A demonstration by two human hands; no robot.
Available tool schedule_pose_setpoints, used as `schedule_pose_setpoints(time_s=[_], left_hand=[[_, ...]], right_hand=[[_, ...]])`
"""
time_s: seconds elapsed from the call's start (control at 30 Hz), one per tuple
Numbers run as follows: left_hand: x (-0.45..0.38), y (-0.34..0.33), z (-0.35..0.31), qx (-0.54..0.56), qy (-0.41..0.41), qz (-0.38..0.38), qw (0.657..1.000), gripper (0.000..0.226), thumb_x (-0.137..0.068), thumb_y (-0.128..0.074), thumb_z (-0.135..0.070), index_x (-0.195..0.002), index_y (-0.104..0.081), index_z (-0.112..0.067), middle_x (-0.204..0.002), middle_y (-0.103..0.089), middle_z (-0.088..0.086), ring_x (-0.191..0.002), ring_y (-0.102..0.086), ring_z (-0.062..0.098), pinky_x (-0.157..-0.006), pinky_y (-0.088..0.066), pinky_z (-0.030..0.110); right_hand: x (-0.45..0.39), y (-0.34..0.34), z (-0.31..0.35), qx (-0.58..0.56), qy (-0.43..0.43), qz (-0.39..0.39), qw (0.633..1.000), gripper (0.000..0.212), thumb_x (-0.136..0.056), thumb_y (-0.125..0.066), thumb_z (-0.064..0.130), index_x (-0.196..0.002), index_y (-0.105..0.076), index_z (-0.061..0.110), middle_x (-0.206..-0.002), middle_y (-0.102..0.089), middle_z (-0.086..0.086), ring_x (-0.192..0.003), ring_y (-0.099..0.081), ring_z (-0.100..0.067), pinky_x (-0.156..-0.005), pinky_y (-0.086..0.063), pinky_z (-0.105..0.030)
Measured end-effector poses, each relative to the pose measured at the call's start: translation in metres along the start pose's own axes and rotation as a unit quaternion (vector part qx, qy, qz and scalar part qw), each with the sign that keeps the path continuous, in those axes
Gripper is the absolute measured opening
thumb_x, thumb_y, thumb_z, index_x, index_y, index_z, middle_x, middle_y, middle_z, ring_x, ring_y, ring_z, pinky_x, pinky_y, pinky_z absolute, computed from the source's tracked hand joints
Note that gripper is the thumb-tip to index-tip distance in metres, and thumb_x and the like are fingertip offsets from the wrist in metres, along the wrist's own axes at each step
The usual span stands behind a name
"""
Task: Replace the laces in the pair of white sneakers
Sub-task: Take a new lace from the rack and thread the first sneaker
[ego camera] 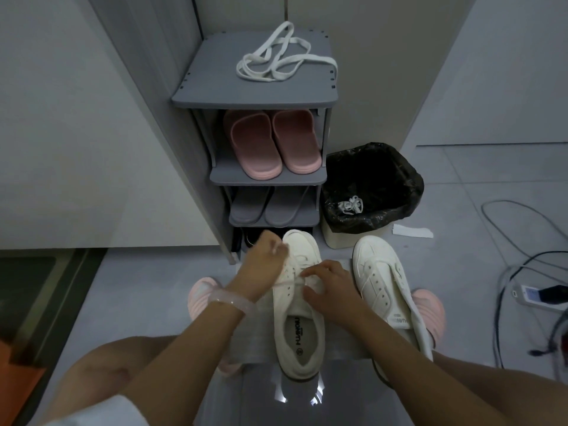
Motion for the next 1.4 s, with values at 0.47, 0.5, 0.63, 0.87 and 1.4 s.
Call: schedule_pose_setpoints(time_s=[0.47, 0.5, 0.63, 0.87, 1.4], left_hand=[[-0.006, -0.004, 0.011, -0.237, -0.132, -0.084, 0.959, 0.023, -0.091, -0.046, -0.008, -0.097, -0.068, -0.005, -0.105, -0.06, 0.011, -0.093, -0.053, 0.019, -0.07, -0.031, 0.014], [-0.011, 0.009, 0.008, -0.166, -0.116, -0.154, 0.967, 0.021, -0.09, -0.047, -0.004, -0.092, -0.067, -0.002, -0.099, -0.062, 0.015, -0.087, -0.053, 0.02, -0.066, -0.03, 0.013], [-0.013, 0.027, 0.0, 0.133, 0.007, -0.095, 0.987, 0.019, -0.093, -0.047, -0.006, -0.078, -0.056, -0.013, -0.072, -0.052, 0.007, -0.05, -0.046, 0.008, -0.04, -0.034, 0.011], [0.004, -0.017, 0.018, -0.27, -0.083, 0.077, 0.956, 0.012, -0.085, -0.057, -0.035, -0.083, -0.06, -0.023, -0.083, -0.058, -0.005, -0.081, -0.055, 0.012, -0.066, -0.038, 0.024], [-0.005, -0.025, 0.021, -0.315, -0.077, 0.173, 0.93, 0.017, -0.084, -0.053, -0.018, -0.086, -0.069, -0.013, -0.086, -0.066, 0.003, -0.081, -0.057, 0.018, -0.064, -0.041, 0.025]], right_hand=[[0.0, 0.002, 0.002, -0.161, -0.063, 0.016, 0.985, 0.076, -0.077, -0.066, 0.014, -0.14, -0.023, 0.015, -0.13, -0.039, -0.003, -0.12, -0.041, -0.018, -0.089, -0.04, -0.026], [-0.001, 0.001, 0.0, -0.169, -0.066, 0.017, 0.983, 0.076, -0.077, -0.066, 0.014, -0.14, -0.024, 0.017, -0.13, -0.04, -0.004, -0.119, -0.041, -0.019, -0.089, -0.04, -0.028], [-0.001, 0.0, 0.001, -0.181, -0.066, 0.019, 0.981, 0.071, -0.076, -0.066, 0.012, -0.136, -0.028, 0.017, -0.123, -0.047, -0.003, -0.109, -0.048, -0.016, -0.08, -0.043, -0.025], [-0.001, -0.003, 0.002, -0.18, -0.043, -0.005, 0.983, 0.063, -0.074, -0.066, 0.012, -0.131, -0.037, 0.014, -0.118, -0.055, -0.004, -0.107, -0.054, -0.018, -0.086, -0.048, -0.031], [0.001, -0.007, 0.002, -0.158, -0.031, 0.0, 0.987, 0.067, -0.078, -0.065, 0.013, -0.135, -0.03, 0.009, -0.128, -0.047, -0.007, -0.12, -0.045, -0.023, -0.099, -0.041, -0.037]])
Point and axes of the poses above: each hand's wrist, its own x-axis away from the middle knuckle, its own y-axis out of the back of the hand, z = x × y, the point moved 1 cm from there along -x, towards the middle knuckle
